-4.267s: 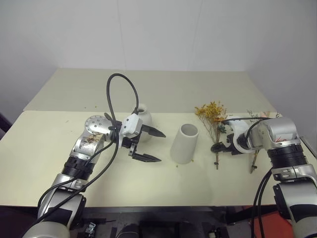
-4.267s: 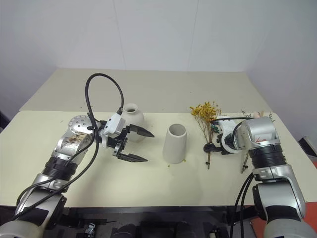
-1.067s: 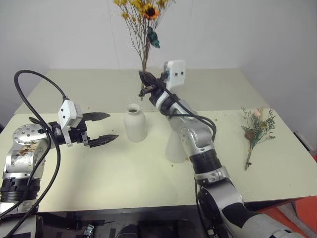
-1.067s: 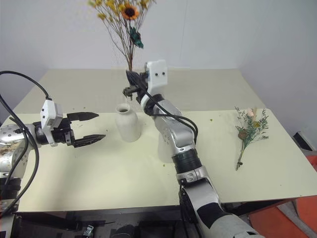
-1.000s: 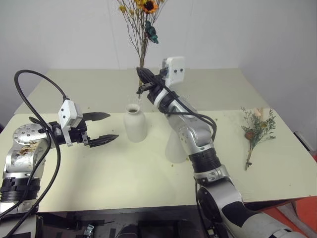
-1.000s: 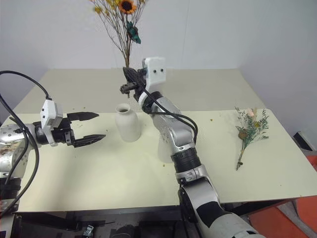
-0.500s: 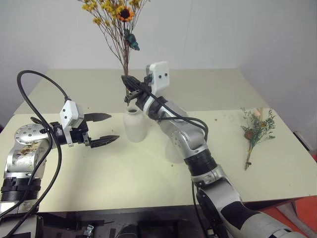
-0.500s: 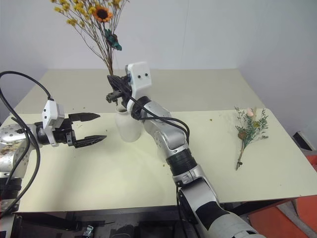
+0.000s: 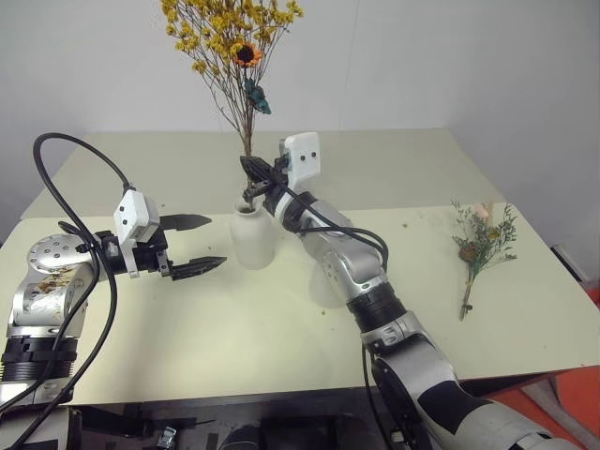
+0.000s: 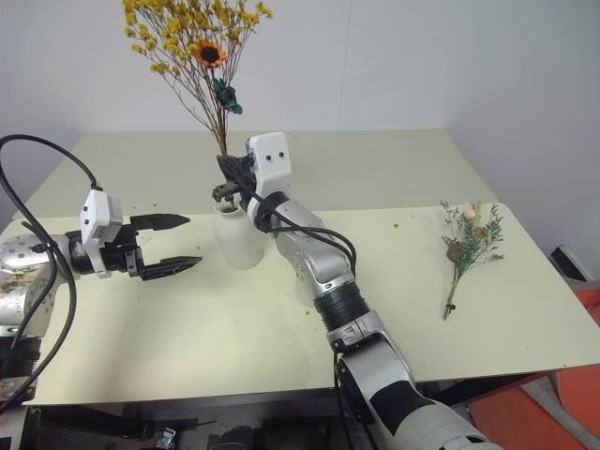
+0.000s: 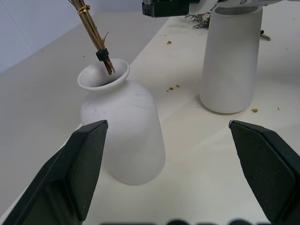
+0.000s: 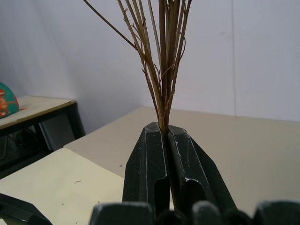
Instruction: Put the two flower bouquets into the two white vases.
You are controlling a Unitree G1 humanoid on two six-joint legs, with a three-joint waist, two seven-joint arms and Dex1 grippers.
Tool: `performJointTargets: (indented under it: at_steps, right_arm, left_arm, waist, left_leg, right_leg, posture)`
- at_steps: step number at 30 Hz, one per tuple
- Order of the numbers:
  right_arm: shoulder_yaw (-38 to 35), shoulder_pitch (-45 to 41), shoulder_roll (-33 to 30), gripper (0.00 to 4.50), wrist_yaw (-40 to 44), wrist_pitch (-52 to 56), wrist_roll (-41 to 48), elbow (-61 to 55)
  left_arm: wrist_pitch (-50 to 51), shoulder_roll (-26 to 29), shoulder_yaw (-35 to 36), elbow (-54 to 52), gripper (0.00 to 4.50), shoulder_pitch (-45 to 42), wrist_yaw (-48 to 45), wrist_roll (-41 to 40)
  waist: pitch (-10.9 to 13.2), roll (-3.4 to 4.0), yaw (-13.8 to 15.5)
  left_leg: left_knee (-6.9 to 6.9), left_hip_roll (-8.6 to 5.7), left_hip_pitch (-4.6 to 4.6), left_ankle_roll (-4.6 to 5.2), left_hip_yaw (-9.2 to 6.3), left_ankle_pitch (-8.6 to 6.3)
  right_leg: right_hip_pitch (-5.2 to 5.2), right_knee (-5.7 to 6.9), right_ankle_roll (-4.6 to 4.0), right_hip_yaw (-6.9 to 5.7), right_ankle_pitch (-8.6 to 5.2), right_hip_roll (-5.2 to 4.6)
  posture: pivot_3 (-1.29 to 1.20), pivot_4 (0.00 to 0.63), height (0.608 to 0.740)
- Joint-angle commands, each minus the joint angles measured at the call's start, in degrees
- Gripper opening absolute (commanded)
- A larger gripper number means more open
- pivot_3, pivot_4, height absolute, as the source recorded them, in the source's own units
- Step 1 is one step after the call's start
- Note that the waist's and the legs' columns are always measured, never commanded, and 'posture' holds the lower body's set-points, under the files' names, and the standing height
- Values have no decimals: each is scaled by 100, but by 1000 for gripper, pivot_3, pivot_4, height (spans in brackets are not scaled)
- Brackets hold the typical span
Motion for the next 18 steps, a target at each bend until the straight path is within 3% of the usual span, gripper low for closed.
performJointTargets:
  at_steps: [1,7,18]
  right_arm:
    - [-1,57,670,591,90,-79,39,-257]
    - [21,198,659,2543,3,17,87,-517]
    - [487,1129,193,2543,57,324,-203,-1636]
  left_arm:
    - [-25,111,139,-168,4500,31,16,-92]
    - [-70,114,152,-110,4500,29,17,-76]
    - [-174,72,85,21,4500,-23,-14,-25]
  waist:
    - [0,0,-2]
    - [0,0,-3]
    - [-1,-1,3]
  left_leg:
    - [0,0,0,0,0,0]
    - [0,0,0,0,0,0]
    - [-2,-2,0,0,0,0]
  right_leg:
    - [0,0,0,0,0,0]
    - [0,0,0,0,0,0]
    - [1,0,0,0,0,-3]
  posture:
    - [0,150,740]
    - [0,150,740]
    - [0,150,740]
